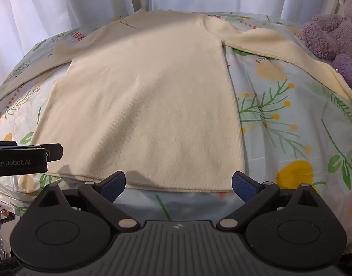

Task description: Fold small clothes

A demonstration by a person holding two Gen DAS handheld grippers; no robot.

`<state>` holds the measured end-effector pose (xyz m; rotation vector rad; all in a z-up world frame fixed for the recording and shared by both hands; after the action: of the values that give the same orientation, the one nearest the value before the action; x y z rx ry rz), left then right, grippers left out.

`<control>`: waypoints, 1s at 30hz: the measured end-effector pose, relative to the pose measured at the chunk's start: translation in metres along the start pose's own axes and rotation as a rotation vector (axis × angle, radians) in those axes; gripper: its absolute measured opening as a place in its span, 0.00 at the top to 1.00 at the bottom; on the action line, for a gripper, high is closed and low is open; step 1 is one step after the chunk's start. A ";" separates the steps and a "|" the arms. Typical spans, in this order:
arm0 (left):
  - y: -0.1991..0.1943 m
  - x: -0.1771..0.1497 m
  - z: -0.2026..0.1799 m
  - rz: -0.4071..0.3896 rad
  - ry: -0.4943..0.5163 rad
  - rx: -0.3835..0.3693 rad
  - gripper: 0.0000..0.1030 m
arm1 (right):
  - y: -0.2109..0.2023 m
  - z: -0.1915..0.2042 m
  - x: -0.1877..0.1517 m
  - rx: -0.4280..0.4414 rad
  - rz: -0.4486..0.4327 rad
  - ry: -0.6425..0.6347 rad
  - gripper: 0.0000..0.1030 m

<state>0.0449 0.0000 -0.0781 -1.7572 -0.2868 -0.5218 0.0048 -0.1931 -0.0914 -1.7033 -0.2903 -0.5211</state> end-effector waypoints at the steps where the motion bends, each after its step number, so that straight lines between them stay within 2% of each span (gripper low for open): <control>1: 0.000 0.000 0.001 -0.001 0.000 0.000 0.00 | 0.000 0.000 0.000 0.000 0.000 -0.001 0.04; 30: 0.005 0.001 -0.010 0.008 0.029 0.017 0.00 | -0.005 -0.005 0.004 -0.010 -0.003 0.011 0.04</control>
<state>0.0456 -0.0112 -0.0798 -1.7328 -0.2634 -0.5371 0.0051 -0.1974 -0.0847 -1.7090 -0.2829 -0.5348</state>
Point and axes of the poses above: each gripper's, at about its wrist camera, not at the fingertips, and y roughly the way its jaws point, z to its left, x to its top, the point moved 9 cm from there along y, roughly the way its jaws point, and after that the axes turned 14 degrees about -x, right-handed, at the moved point
